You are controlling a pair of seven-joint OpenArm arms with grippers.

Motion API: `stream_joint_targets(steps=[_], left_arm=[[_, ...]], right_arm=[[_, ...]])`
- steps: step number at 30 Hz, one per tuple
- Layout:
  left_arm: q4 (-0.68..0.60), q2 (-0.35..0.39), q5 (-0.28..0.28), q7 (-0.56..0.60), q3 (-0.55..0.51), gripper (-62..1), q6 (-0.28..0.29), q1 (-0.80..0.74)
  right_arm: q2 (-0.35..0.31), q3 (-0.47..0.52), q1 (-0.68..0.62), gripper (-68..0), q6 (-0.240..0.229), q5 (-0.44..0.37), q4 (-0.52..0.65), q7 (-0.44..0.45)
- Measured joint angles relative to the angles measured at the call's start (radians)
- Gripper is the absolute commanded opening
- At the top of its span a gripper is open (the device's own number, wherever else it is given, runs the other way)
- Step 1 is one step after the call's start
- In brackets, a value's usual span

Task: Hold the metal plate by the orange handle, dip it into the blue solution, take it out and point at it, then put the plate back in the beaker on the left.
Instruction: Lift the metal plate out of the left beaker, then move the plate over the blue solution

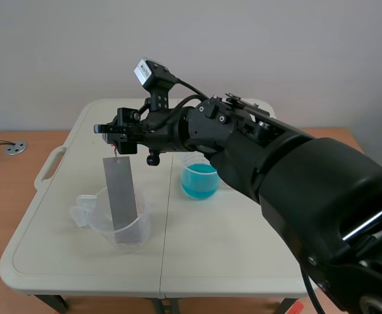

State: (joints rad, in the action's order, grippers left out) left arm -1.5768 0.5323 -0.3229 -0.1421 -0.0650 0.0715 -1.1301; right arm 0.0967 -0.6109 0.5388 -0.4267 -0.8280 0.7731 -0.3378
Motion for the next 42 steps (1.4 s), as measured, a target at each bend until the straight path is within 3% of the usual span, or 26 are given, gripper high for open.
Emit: stream_joint_targets(steps=[2,6,13,17,26,32,36,42], left_arm=[[0.0,0.0,0.0,0.0,0.0,-58.0,0.0,0.0],[0.0,0.0,0.0,0.0,0.0,-58.0,0.0,0.0],[0.0,0.0,0.0,0.0,0.0,-58.0,0.0,0.0],[0.0,0.0,0.0,0.0,0.0,-58.0,0.0,0.0],[0.0,0.0,0.0,0.0,0.0,-58.0,0.0,0.0],[0.0,0.0,0.0,0.0,0.0,-58.0,0.0,0.0],[0.0,0.0,0.0,0.0,0.0,-58.0,0.0,0.0],[0.0,0.0,0.0,0.0,0.0,-57.9,0.0,0.0]], right_arm=[[0.0,0.0,0.0,-52.9,0.0,0.0,0.0,0.0],[0.0,0.0,0.0,-66.7,0.0,0.0,0.0,0.0],[0.0,0.0,0.0,-66.3,-0.018,0.002,0.0,0.0],[-0.003,0.0,-0.001,-66.2,-0.107,0.044,0.0,0.018],[-0.003,0.0,-0.024,-66.3,-0.221,0.172,0.042,0.077],[-0.003,0.0,-0.077,-66.3,-0.23,0.277,0.166,0.086],[-0.003,0.0,-0.111,-66.3,-0.275,0.334,0.247,0.092],[-0.003,0.0,-0.163,-66.2,-0.277,0.43,0.332,0.094]])
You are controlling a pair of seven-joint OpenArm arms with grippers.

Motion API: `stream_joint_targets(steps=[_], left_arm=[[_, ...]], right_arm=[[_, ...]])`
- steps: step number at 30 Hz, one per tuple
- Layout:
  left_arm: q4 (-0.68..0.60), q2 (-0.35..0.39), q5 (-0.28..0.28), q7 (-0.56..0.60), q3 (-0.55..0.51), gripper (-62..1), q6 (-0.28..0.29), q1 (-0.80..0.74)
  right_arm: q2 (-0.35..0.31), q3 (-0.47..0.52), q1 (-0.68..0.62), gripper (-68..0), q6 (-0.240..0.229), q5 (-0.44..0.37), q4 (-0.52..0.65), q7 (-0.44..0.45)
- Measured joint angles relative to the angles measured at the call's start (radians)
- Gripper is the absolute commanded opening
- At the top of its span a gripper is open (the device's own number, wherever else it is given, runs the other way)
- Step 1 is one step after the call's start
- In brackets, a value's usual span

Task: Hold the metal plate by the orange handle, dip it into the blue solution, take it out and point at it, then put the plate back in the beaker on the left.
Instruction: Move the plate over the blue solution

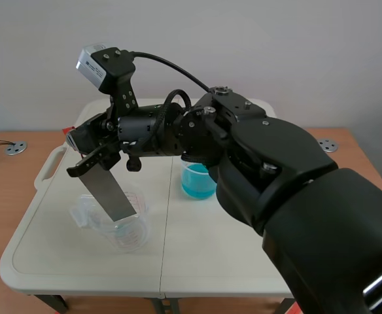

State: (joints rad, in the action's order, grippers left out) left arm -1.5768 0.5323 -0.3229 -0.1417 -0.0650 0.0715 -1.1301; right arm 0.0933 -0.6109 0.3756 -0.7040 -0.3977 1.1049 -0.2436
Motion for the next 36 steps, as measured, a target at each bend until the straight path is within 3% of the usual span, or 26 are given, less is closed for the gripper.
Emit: stream_joint_targets(steps=[8,22,27,36], left_arm=[[0.0,0.0,0.0,0.0,0.0,-58.0,0.0,0.0],[0.0,0.0,0.0,0.0,0.0,-58.0,0.0,0.0],[0.0,0.0,0.0,0.0,0.0,-58.0,0.0,0.0],[0.0,0.0,0.0,0.0,0.0,-57.9,0.0,0.0]], right_arm=[[-0.017,0.0,-0.071,-66.2,0.001,0.069,0.145,0.004],[-0.09,0.0,-0.145,-66.3,0.009,0.092,0.41,0.003],[-0.125,0.0,-0.176,-66.3,0.073,0.092,0.496,0.0],[-0.156,0.027,-0.22,-66.3,0.089,0.092,0.594,0.0]])
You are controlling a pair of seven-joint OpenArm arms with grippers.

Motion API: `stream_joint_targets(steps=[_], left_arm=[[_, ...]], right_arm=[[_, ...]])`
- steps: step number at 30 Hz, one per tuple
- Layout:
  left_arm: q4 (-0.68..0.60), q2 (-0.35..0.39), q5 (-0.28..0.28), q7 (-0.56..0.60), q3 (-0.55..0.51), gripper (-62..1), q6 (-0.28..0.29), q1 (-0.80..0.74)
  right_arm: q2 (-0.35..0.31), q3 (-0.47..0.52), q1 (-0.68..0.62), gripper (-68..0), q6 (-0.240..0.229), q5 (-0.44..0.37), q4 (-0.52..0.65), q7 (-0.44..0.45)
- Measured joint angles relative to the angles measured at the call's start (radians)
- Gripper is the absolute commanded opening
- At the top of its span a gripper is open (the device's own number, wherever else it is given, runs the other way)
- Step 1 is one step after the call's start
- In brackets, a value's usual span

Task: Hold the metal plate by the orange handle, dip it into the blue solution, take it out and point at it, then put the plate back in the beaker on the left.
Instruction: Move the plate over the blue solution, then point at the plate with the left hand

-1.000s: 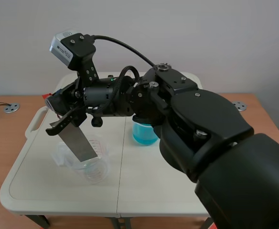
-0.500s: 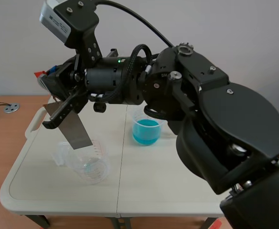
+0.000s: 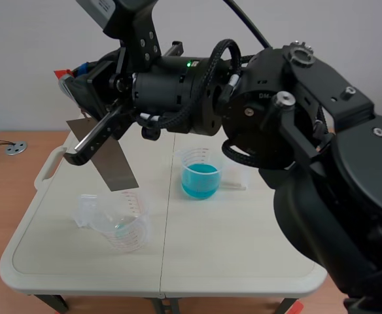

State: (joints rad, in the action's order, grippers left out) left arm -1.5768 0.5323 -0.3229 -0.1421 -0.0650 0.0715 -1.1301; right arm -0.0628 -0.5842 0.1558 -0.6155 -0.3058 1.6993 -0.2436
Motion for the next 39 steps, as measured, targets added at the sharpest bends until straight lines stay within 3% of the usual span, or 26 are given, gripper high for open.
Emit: stream_joint_targets(steps=[14,33,39], left_arm=[[0.0,0.0,0.0,0.004,0.0,-57.9,0.0,0.0],[0.0,0.075,0.0,0.012,-0.012,-57.9,0.002,0.076],[-0.04,0.113,-0.044,0.019,-0.081,-57.9,0.0,0.081]], right_arm=[[-0.043,0.113,-0.01,-66.3,0.01,-0.002,0.084,0.0],[-0.227,0.248,0.032,-66.3,0.01,-0.212,0.088,0.003],[-0.285,0.251,0.077,-66.3,0.01,-0.279,0.088,0.003]])
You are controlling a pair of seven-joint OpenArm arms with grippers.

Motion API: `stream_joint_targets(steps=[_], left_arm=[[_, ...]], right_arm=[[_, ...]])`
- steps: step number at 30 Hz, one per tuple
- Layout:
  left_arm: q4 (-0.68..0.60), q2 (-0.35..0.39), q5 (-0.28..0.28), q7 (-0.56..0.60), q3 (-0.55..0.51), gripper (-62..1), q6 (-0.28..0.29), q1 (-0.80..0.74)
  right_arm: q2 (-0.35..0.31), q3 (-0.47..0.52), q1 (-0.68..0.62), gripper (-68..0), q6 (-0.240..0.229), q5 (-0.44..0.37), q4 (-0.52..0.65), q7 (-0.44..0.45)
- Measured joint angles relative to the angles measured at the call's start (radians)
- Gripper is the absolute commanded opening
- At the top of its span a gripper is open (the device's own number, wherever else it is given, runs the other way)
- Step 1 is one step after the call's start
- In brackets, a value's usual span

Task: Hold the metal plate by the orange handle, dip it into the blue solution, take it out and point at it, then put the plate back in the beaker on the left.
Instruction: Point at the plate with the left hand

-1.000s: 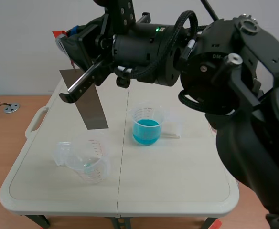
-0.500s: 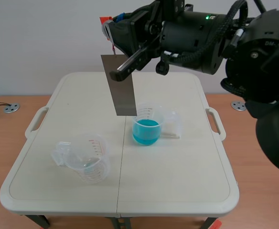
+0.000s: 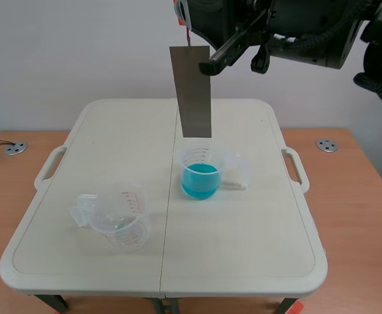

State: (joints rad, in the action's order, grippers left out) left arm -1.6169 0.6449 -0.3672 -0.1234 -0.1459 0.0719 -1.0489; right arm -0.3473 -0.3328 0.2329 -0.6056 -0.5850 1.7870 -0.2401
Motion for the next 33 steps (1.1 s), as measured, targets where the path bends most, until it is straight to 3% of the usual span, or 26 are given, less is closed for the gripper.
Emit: stream_joint_targets(steps=[7,17,26,33], left_arm=[[-0.072,0.097,-0.123,0.012,-0.013,-57.9,0.0,0.014],[-0.074,0.191,-0.204,0.007,-0.013,-57.9,0.015,0.172],[-0.074,0.263,-0.239,0.004,0.0,-57.9,0.167,0.391],[-0.074,0.272,-0.236,-0.013,0.121,-57.9,0.246,0.587]], right_arm=[[-0.014,0.0,0.05,-66.3,0.0,-0.037,-0.025,0.003],[-0.013,0.0,0.108,-66.3,0.0,-0.064,-0.14,0.003],[-0.013,0.0,0.144,-66.3,-0.01,-0.071,-0.164,0.027],[-0.013,0.0,0.143,-66.3,-0.026,-0.07,-0.251,0.061]])
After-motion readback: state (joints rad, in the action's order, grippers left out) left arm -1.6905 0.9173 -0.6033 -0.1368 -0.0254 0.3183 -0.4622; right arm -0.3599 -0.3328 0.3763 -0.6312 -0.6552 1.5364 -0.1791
